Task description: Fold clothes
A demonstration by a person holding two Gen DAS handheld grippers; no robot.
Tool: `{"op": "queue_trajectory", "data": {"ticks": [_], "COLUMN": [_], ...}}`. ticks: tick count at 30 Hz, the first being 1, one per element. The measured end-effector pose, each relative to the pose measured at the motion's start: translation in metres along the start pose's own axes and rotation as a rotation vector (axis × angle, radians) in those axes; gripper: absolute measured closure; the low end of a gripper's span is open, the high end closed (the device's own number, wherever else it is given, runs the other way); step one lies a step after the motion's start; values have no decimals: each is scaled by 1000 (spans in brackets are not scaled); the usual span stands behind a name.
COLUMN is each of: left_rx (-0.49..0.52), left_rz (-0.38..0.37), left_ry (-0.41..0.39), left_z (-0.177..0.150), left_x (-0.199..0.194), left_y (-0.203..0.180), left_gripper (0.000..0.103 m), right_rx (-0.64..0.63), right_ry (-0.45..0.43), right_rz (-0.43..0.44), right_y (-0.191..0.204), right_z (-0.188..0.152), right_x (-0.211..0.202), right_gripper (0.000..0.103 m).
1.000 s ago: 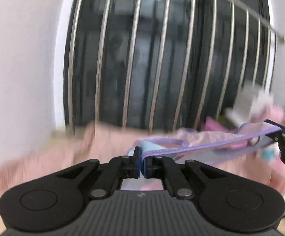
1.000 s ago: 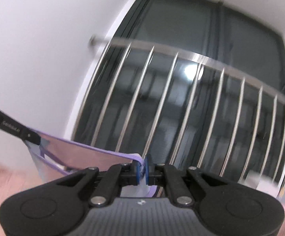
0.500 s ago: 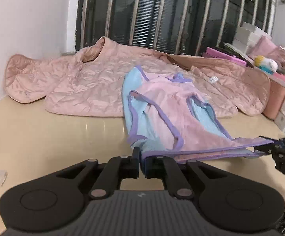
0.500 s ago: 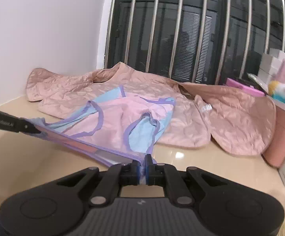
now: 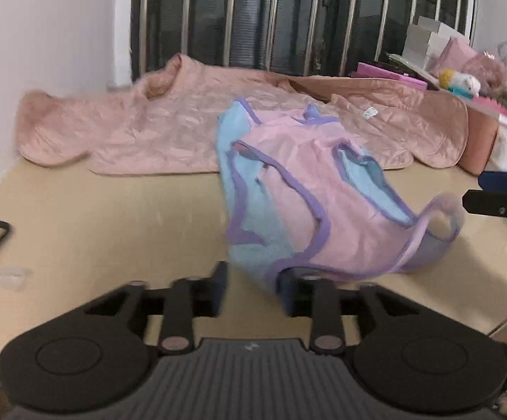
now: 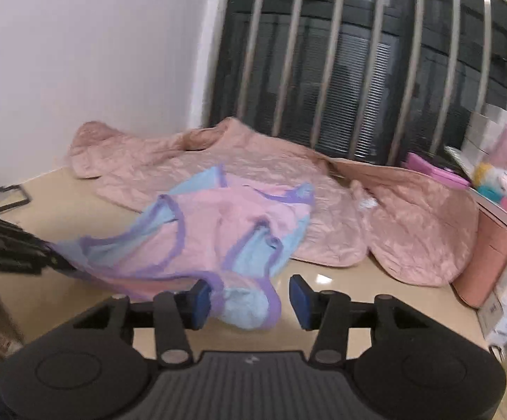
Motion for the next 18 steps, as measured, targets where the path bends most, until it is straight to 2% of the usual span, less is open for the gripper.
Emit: {"op": "queue_trajectory", "data": {"ticks": [2,4,7,8,11,13,15,18], "left_rx": [27,12,-33,-33,11,29,3,-44], "left_rz": [-18,-51,-59,-57,-7,-41,-18,46], "left_ry": [-11,-13,-59,-79,-85,-66,-46,-28], "left_z": [2,10,42,53,70,80,88,108], "left_x": [-14,-24,-22,-16,25,65,102,157], "left_y": [3,8,21,24,27,23,24,30], "left_gripper": [59,58,49,45,45,45,45,45], "right_rx": [-8,-24,-25,-21,10,34,41,48], "right_ry": [28,40,48,34,51,71,76,82], "right_rz": [31,65,109,106,34,13,8,-20], "right_y": [7,13,10,4,-15,-21,-24,-35], "right_z": [2,2,4,4,-4,-14,-18,-16], "right_x": [-5,-12,-18,-15,13,37,62,101], "right_gripper": [56,54,48,43,43,48,52,52]}}
Point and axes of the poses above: each gripper's, at about its wrist camera, not at the fingertips, and x roughly the way its jaws point, y to its left, z to its top, the point moved 7 cm from there along x, roughly the way its jaws point, and after that the axes turned 15 degrees about -y, right-handed, at the moved point
